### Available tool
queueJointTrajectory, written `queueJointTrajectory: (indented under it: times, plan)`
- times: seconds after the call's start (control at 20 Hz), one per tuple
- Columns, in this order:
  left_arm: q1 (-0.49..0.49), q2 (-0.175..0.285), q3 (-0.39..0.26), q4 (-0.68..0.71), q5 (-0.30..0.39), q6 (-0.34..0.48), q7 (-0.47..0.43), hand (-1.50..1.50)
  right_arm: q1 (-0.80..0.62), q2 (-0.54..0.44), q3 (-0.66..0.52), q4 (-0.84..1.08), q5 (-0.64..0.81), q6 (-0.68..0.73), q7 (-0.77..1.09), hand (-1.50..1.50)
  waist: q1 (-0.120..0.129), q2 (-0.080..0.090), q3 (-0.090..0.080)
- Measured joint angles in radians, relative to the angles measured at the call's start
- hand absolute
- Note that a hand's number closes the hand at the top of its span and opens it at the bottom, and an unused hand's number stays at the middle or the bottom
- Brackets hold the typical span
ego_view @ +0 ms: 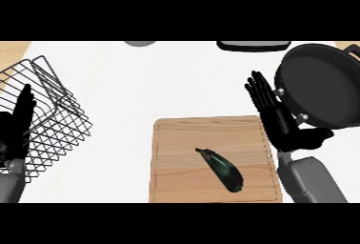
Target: Pick the eggplant from the cutting board and place it in the pot
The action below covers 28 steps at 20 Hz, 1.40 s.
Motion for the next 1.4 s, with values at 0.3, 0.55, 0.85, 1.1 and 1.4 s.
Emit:
queueJointTrajectory:
  times: [0.3, 0.55, 0.85, 1.1, 1.4]
  plan:
    - [-0.113, -0.078, -0.036, -0.086, 0.052, -0.051, -0.065, 0.0, -0.148, 0.02, 0.115, 0.067, -0.116, 0.326, 0.067, 1.5, 0.079, -0.014, -0.001]
    - [-0.173, -0.162, -0.072, -0.135, 0.124, -0.093, -0.074, 0.0, -0.288, -0.114, 0.185, 0.133, 0.001, 0.55, -0.021, -1.5, 0.101, -0.015, -0.005]
    - [-0.204, -0.204, -0.078, -0.145, 0.169, -0.116, -0.078, 0.0, -0.378, -0.204, 0.217, 0.206, 0.069, 0.746, -0.218, -1.5, 0.099, -0.009, -0.001]
    - [-0.208, -0.222, -0.085, -0.145, 0.177, -0.123, -0.085, 0.0, -0.45, -0.268, 0.285, 0.212, 0.189, 0.73, -0.294, -1.5, 0.097, -0.012, -0.001]
    - [-0.213, -0.222, -0.077, -0.139, 0.181, -0.125, -0.083, 0.0, -0.531, -0.339, 0.435, 0.176, 0.354, 0.674, -0.379, -1.5, 0.089, -0.02, -0.003]
